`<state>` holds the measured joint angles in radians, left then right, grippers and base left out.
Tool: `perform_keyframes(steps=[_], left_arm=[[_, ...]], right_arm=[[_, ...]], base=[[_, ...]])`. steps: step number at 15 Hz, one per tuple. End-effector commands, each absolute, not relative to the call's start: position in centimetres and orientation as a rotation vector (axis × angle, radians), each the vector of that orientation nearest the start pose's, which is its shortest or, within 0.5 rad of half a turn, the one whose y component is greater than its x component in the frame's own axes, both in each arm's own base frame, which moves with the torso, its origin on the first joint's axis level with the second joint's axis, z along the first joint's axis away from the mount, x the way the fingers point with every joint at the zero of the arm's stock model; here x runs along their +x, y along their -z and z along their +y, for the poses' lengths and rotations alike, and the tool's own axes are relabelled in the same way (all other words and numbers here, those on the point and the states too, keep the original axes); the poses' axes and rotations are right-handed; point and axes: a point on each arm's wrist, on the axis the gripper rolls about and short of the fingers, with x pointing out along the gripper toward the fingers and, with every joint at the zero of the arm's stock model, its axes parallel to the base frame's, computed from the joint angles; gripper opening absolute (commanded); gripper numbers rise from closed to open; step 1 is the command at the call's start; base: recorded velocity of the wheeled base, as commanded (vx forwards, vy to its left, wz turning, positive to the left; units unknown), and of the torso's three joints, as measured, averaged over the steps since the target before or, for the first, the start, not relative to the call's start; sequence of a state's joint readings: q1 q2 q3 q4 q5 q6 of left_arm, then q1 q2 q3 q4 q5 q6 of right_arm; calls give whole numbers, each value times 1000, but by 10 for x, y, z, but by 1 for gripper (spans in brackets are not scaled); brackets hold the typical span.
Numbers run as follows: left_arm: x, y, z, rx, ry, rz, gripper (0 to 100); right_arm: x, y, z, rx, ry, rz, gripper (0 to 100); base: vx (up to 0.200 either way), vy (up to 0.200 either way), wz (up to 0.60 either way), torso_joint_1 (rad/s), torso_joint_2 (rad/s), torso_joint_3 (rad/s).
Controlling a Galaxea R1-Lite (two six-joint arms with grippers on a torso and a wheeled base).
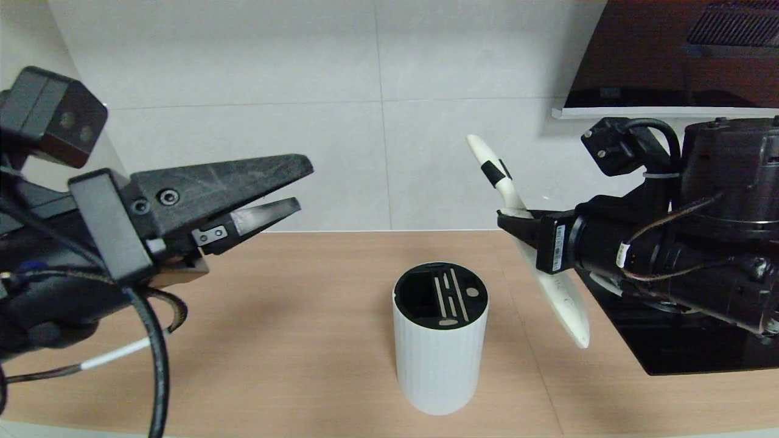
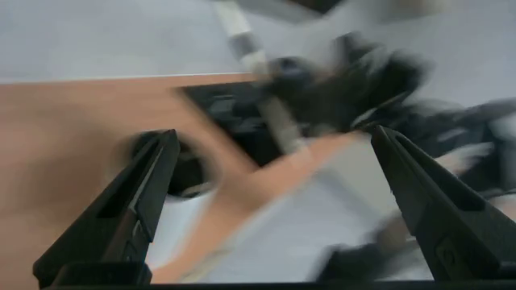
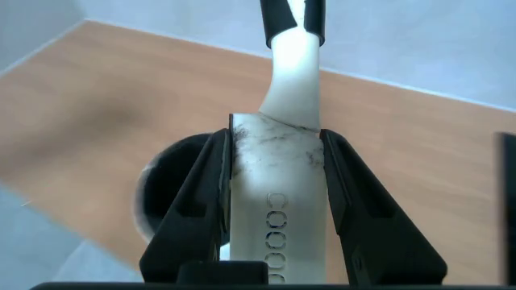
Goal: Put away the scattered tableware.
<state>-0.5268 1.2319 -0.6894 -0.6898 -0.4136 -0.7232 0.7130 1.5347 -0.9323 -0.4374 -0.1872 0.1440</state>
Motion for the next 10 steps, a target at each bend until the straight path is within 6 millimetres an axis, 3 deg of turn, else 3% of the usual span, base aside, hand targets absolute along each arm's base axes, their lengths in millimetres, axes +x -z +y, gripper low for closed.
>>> perform_keyframes(steps=[1,5,10], left_arm=[[179,-255,-120,-731,946,274,100],[191,-241,-128,-735,927,284,100],[210,-222,-154,-726,822,313,100]], right_arm=[[197,-244,195,88,-570,205,0],[192,-227,226,106,-597,240,0],[174,-230,241,124,-655,211,0]], base=[[0,0,0,0,0,0],[0,0,0,0,0,0],[0,0,0,0,0,0]])
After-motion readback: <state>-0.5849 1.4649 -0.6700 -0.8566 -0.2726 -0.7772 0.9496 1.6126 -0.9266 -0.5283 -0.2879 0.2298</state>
